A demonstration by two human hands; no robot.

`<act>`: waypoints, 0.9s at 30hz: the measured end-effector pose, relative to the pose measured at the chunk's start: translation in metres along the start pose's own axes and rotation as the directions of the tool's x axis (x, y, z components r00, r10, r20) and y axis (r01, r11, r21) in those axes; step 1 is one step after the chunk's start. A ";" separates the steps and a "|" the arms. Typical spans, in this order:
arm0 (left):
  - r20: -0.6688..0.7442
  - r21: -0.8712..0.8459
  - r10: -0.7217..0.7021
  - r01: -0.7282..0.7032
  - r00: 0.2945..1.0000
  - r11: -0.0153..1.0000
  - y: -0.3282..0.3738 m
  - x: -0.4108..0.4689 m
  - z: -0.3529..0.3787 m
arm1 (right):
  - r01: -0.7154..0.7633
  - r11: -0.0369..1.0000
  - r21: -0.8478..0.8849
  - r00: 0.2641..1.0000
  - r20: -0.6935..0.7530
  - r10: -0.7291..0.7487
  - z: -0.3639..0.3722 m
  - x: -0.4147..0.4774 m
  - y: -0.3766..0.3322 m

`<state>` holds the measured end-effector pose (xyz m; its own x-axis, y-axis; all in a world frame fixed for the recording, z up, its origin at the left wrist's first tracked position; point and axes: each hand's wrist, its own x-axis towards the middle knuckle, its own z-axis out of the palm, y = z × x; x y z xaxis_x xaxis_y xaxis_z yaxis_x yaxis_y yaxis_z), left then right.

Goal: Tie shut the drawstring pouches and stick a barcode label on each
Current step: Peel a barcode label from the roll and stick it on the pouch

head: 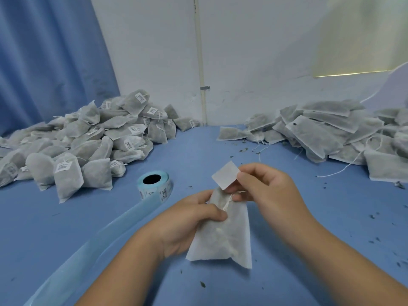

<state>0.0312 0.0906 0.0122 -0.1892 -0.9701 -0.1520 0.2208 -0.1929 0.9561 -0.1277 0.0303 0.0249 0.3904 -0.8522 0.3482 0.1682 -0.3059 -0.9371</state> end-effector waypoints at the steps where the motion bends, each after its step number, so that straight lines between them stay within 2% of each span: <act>1: 0.008 -0.003 -0.010 0.010 1.000 1.000 0.000 -0.001 -0.001 | 0.045 0.997 -0.057 0.999 -0.018 -0.046 0.000 -0.001 0.001; 6: 0.052 -0.056 -0.038 0.041 0.998 0.998 0.003 -0.005 -0.003 | 0.247 0.921 -0.301 0.966 0.006 -0.257 0.002 -0.008 0.004; 9: 0.079 -0.049 -0.050 0.053 0.996 0.997 0.003 -0.006 -0.005 | 0.397 0.800 -0.450 0.913 0.102 -0.396 0.001 -0.010 0.004; 11: 0.068 -0.028 -0.061 0.063 0.996 0.998 0.004 -0.008 -0.007 | 0.457 0.727 -0.512 0.883 0.167 -0.438 -0.002 -0.010 0.006; 15: 0.094 -0.108 -0.082 0.092 0.992 0.990 0.005 -0.007 -0.010 | 0.537 0.669 -0.513 0.842 0.286 -0.457 -0.008 -0.010 0.006; 19: 0.098 -0.148 -0.085 0.099 0.992 0.984 0.006 -0.009 -0.010 | 0.567 0.663 -0.490 0.823 0.369 -0.431 -0.010 -0.011 0.003; 27: 0.059 -0.103 -0.082 0.087 0.995 0.991 0.007 -0.010 -0.011 | 0.527 0.695 -0.490 0.844 0.400 -0.358 -0.013 -0.012 0.000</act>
<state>0.0454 0.0975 0.0174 -0.2626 -0.9407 -0.2146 0.3012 -0.2912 0.9080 -0.1444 0.0347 0.0199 0.6316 -0.4397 0.6385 -0.1206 -0.8693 -0.4794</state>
